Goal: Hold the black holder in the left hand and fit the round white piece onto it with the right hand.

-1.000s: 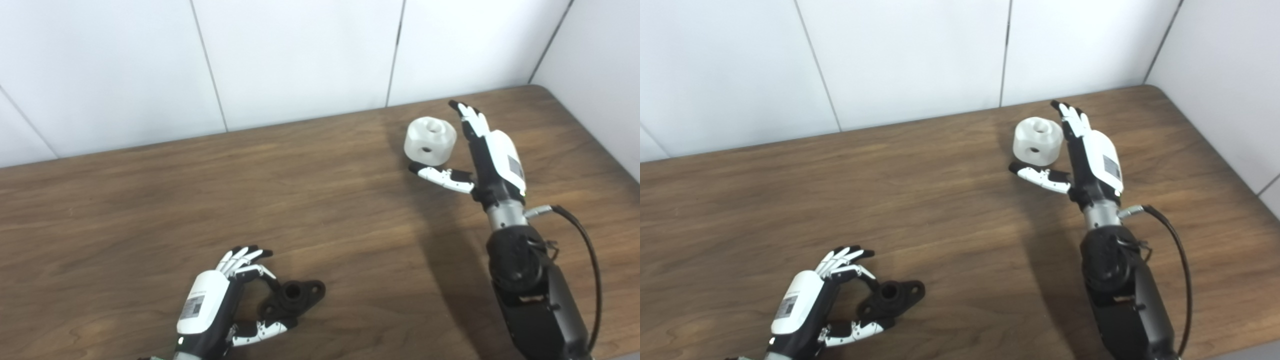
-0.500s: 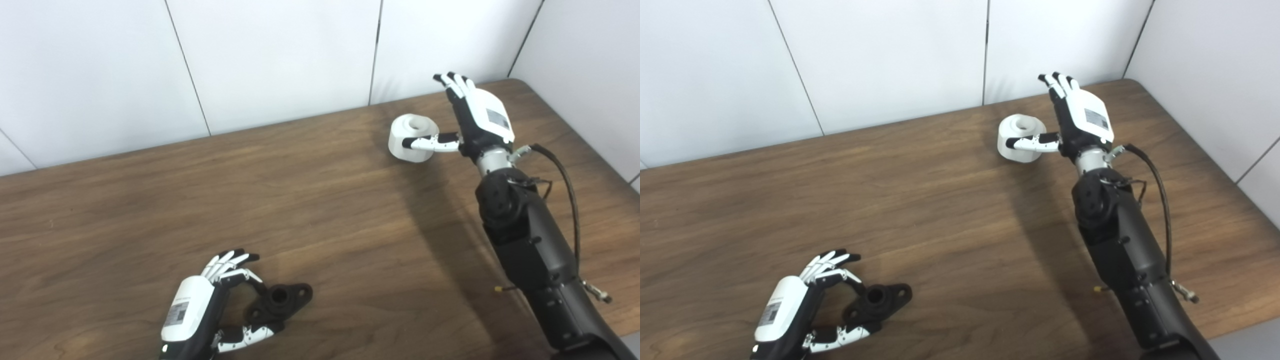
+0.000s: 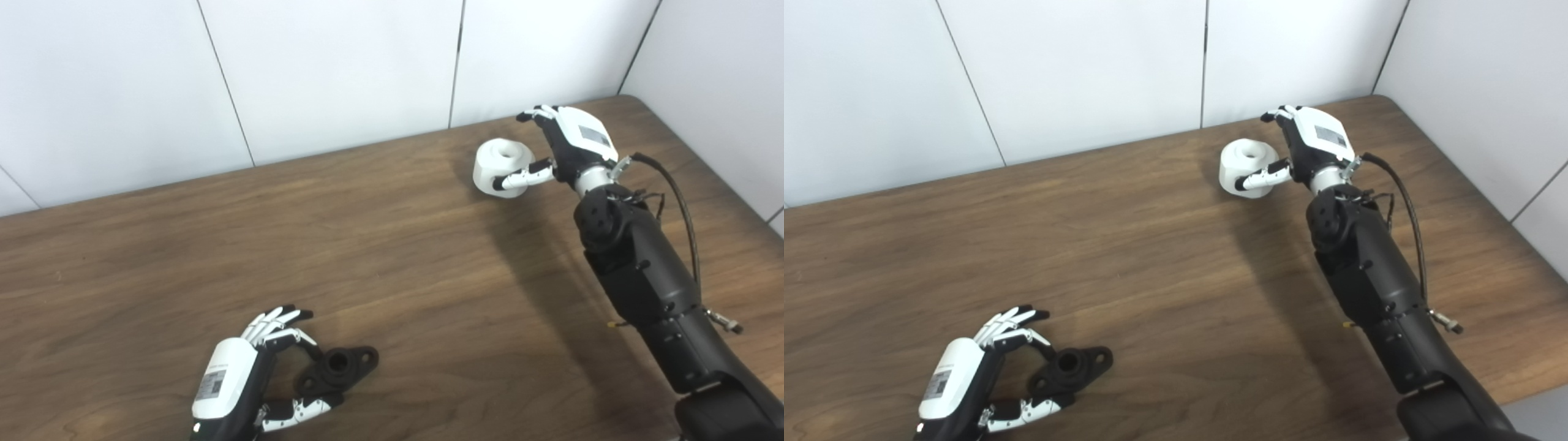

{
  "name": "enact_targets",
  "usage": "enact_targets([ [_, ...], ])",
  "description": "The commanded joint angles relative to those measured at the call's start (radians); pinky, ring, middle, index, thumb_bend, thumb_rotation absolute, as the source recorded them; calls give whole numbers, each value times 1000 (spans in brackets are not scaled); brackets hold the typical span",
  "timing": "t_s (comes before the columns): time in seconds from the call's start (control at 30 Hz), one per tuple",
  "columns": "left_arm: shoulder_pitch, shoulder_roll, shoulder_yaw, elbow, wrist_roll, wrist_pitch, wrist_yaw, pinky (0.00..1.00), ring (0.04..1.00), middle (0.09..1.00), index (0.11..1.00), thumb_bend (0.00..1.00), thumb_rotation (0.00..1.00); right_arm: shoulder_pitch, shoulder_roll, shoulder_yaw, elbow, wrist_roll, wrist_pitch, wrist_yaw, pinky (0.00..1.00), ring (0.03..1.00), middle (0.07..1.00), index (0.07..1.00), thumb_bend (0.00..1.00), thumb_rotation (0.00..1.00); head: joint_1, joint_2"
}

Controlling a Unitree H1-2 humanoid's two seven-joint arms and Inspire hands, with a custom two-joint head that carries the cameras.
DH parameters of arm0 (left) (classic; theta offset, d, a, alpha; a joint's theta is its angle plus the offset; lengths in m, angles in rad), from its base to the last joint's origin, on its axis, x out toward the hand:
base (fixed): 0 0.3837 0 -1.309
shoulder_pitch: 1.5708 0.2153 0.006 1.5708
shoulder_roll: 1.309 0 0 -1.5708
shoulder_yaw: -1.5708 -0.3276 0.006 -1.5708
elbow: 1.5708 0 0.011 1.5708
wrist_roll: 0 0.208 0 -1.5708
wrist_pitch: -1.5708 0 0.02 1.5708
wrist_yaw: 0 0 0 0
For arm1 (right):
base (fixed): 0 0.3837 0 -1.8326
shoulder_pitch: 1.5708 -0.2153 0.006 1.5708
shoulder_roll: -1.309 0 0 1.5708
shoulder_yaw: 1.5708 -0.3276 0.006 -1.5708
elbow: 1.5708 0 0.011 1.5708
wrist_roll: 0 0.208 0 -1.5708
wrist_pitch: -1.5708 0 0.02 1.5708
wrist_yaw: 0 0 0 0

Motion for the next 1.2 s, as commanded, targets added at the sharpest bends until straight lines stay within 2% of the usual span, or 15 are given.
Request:
enact_targets([
  [0.0,23,22,3,27,8,22,-27,900,899,829,486,518,43,-56,-19,-5,-10,-13,3,-11,833,965,926,796,913,326,-2,-1],
  [0.33,25,23,11,28,-2,20,-24,886,890,823,485,518,43,-68,7,-10,18,4,-2,-45,759,929,904,735,872,292,0,-1],
  [0.63,27,23,20,26,-7,18,-23,895,892,823,485,518,42,-71,8,0,51,8,-8,-62,810,935,904,719,840,278,-2,1],
  [0.8,26,25,19,27,4,16,-21,892,890,819,485,518,43,-67,6,-3,55,23,-14,-75,799,935,905,717,834,258,1,1],
  [0.9,28,24,18,21,9,22,-25,887,889,819,485,518,43,-65,3,-7,62,32,-19,-84,756,922,903,723,829,254,2,0],
  [0.97,28,24,18,19,9,23,-26,886,890,820,485,518,42,-65,0,-4,61,30,-11,-80,763,924,902,726,827,257,2,0],
  [1.07,29,23,18,18,10,25,-27,884,890,819,485,518,42,-69,1,-8,65,32,0,-72,823,947,909,733,819,277,2,0],
  [1.17,29,23,18,18,14,28,-27,880,889,817,485,518,43,-72,-1,-8,73,34,1,-69,831,951,910,733,806,288,-1,0],
])
